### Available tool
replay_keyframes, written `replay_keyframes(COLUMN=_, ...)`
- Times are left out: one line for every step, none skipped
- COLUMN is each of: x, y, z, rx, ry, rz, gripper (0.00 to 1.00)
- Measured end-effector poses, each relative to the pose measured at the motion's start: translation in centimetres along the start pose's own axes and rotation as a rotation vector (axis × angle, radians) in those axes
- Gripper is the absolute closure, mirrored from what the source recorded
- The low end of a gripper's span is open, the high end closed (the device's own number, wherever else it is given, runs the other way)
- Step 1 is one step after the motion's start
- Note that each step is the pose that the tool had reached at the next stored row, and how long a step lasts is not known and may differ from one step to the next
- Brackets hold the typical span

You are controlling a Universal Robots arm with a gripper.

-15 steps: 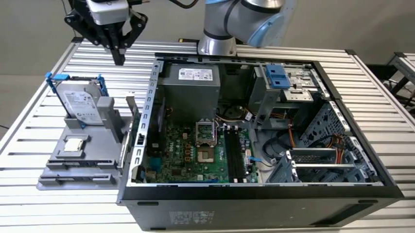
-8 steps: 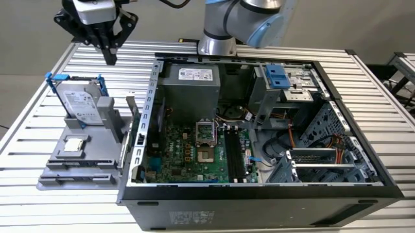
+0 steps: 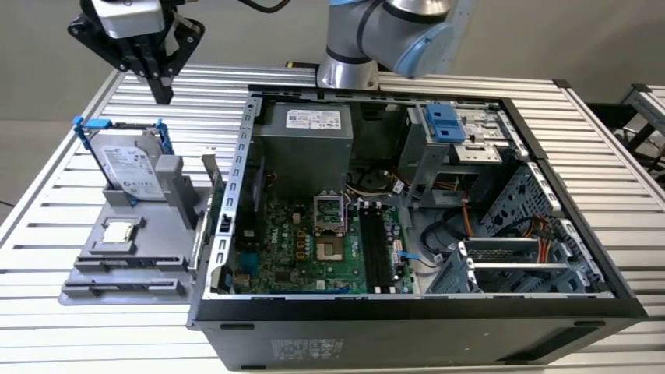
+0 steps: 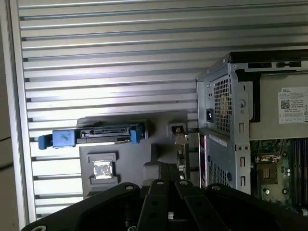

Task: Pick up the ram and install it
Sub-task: 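Reach for the ram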

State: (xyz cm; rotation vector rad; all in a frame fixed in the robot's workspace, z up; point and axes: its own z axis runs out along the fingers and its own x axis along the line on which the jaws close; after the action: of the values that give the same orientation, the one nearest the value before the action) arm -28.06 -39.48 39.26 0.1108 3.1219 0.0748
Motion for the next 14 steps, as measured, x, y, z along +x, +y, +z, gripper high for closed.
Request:
replay_keyframes(x=0.21, y=-0.01, z=0.00, rx=0.0000, ry=0.0000, rz=0.000, gripper=1.00)
replay_keyframes(x=0.42, y=-0.03, z=-0.01, rx=0.0000, ry=0.0000, rz=0.000, gripper=1.00)
replay_keyframes(x=0.62, y=-0.04, z=-0.01, rx=0.0000, ry=0.0000, rz=0.000, gripper=1.00)
replay_keyframes(x=0.83, y=-0.06, z=-0.01, rx=-0.0001, ry=0.0000, rz=0.000, gripper=1.00)
replay_keyframes(x=1.02, y=-0.07, z=-0.02, rx=-0.0001, ry=0.0000, rz=0.000, gripper=1.00)
replay_keyframes(x=1.23, y=-0.09, z=-0.02, rx=0.0000, ry=-0.0001, rz=0.000, gripper=1.00)
replay_keyframes(x=1.43, y=-0.10, z=-0.03, rx=-0.0001, ry=0.0000, rz=0.000, gripper=1.00)
replay_keyframes(x=1.62, y=-0.11, z=-0.03, rx=0.0000, ry=0.0000, rz=0.000, gripper=1.00)
replay_keyframes(x=1.82, y=-0.13, z=-0.03, rx=-0.0001, ry=-0.0001, rz=0.000, gripper=1.00)
replay_keyframes(x=1.99, y=-0.14, z=-0.04, rx=0.0000, ry=0.0000, rz=0.000, gripper=1.00)
replay_keyframes(x=2.17, y=-0.15, z=-0.04, rx=0.0000, ry=-0.0001, rz=0.000, gripper=1.00)
replay_keyframes(x=2.35, y=-0.16, z=-0.04, rx=-0.0001, ry=-0.0001, rz=0.000, gripper=1.00)
replay_keyframes(x=2.55, y=-0.18, z=-0.05, rx=-0.0001, ry=0.0000, rz=0.000, gripper=1.00)
replay_keyframes(x=2.73, y=-0.19, z=-0.05, rx=-0.0001, ry=-0.0001, rz=0.000, gripper=1.00)
